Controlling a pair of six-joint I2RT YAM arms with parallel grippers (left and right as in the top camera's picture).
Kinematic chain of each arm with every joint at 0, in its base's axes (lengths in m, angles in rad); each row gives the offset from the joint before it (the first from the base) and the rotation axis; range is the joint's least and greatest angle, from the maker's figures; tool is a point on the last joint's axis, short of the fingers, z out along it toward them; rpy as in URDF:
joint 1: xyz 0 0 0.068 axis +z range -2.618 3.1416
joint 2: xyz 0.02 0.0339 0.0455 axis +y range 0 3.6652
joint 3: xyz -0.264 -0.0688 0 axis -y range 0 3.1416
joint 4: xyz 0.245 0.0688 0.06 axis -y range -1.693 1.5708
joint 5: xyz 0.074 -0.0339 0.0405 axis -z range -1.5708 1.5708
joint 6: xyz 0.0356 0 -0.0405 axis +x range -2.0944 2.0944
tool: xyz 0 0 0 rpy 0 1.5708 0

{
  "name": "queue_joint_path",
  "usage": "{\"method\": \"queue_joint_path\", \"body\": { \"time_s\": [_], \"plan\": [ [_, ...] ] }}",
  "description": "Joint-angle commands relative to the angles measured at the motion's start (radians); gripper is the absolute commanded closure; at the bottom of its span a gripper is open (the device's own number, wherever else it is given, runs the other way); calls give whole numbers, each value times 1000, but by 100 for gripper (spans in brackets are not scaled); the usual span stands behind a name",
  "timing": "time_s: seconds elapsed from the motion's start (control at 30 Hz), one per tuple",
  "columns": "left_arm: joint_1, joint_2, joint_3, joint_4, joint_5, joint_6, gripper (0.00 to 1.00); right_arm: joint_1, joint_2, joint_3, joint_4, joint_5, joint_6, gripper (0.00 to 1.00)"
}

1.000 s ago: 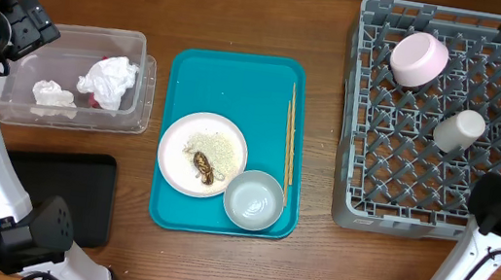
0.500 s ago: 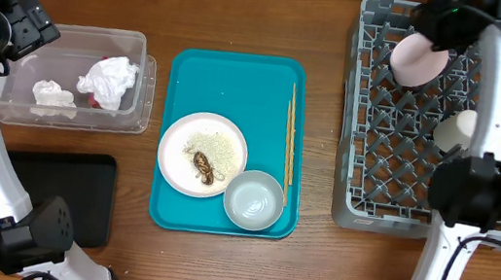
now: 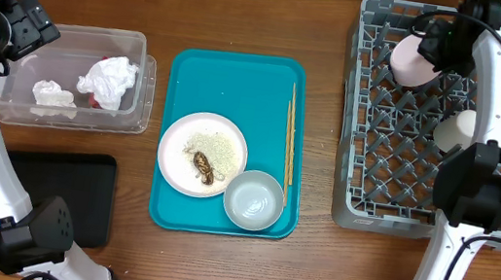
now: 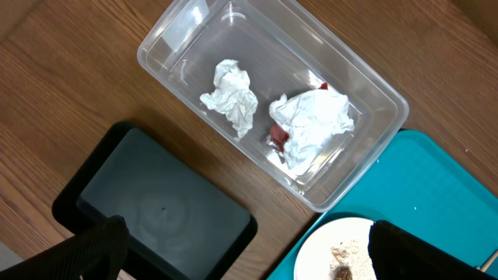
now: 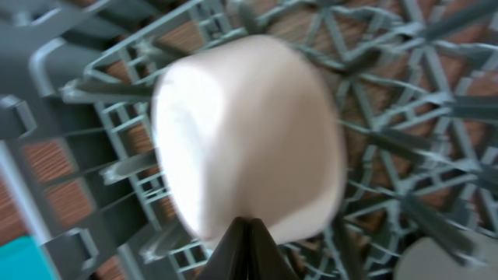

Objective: Sort waste into correct bins and load items into the dishwasher
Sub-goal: 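Set the pink bowl down in the rack and release it, then move the right gripper back over the tray to the pale green bowl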

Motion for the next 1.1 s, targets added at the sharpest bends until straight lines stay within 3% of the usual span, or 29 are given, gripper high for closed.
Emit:
{"method": "queue_joint_path", "body": {
  "time_s": [0.0, 0.23, 0.47, 1.07],
  "plan": [
    [-1, -2, 0, 1, -13, -10, 0, -9, 5, -3, -5, 75, 40, 96],
    [-1, -2, 0, 1, -13, -10, 0, -8, -3, 50, -11, 17, 60, 96],
    [-1, -2, 0, 1, -13, -10, 0, -8, -16, 120, 84, -307, -106, 96],
    [-1, -2, 0, 1, -13, -10, 0, -11, 42, 13, 81, 20, -43, 96]
  ]
}}
